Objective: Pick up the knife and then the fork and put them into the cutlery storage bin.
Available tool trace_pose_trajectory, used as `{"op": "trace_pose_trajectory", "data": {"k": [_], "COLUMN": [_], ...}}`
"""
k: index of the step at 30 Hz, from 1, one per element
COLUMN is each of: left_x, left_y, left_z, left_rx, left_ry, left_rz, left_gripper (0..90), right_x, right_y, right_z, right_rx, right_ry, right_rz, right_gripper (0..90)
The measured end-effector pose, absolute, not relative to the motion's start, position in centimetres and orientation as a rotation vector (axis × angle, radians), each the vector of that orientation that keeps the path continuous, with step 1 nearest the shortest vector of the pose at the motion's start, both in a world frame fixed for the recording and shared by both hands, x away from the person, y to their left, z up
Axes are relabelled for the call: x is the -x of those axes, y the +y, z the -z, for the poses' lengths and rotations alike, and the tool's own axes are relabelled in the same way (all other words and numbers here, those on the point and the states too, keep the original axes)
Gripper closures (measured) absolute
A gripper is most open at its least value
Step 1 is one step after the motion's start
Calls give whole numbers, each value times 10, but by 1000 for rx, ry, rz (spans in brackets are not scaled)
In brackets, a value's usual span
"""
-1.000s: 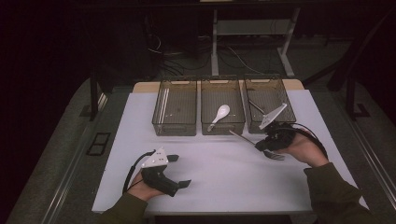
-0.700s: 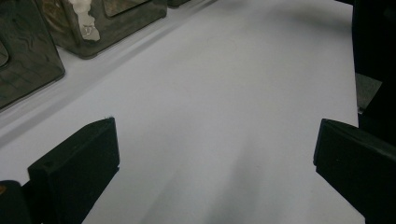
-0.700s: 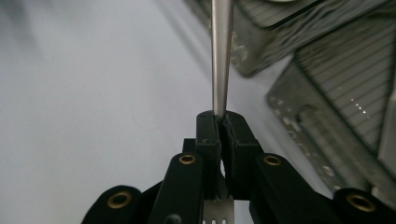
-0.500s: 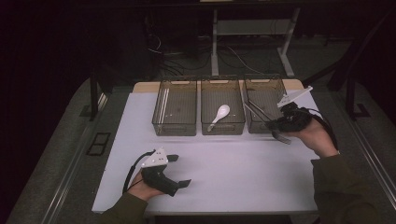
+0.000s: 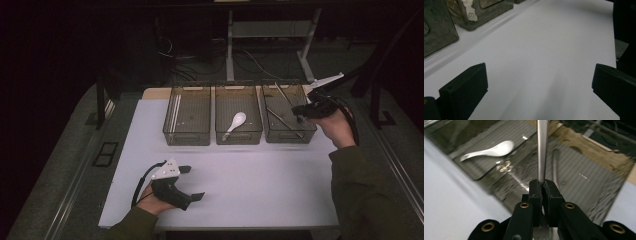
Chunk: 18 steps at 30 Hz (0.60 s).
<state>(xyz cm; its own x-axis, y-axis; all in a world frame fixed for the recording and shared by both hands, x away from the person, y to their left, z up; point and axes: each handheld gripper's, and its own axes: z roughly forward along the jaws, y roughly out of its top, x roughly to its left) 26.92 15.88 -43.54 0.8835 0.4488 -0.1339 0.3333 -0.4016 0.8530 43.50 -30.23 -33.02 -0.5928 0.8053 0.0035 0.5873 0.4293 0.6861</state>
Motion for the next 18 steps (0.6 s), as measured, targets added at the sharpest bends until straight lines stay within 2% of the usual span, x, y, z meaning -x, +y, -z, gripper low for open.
{"op": "trace_pose_trajectory", "data": {"k": [7, 18], "left_x": [-269, -268], "left_y": [159, 159], "left_z": [435, 435], "left_rx": [-2025, -2018], "left_ry": [566, 567], "left_rz": [-142, -140], "left_gripper": [0, 0], "right_x": [-459, -476], "right_y": [-309, -305], "right_z": [338, 373], "right_rx": [-1270, -1319], "right_ry": [2288, 2328], "right_rz": [-926, -826], "right_gripper": [853, 852]}}
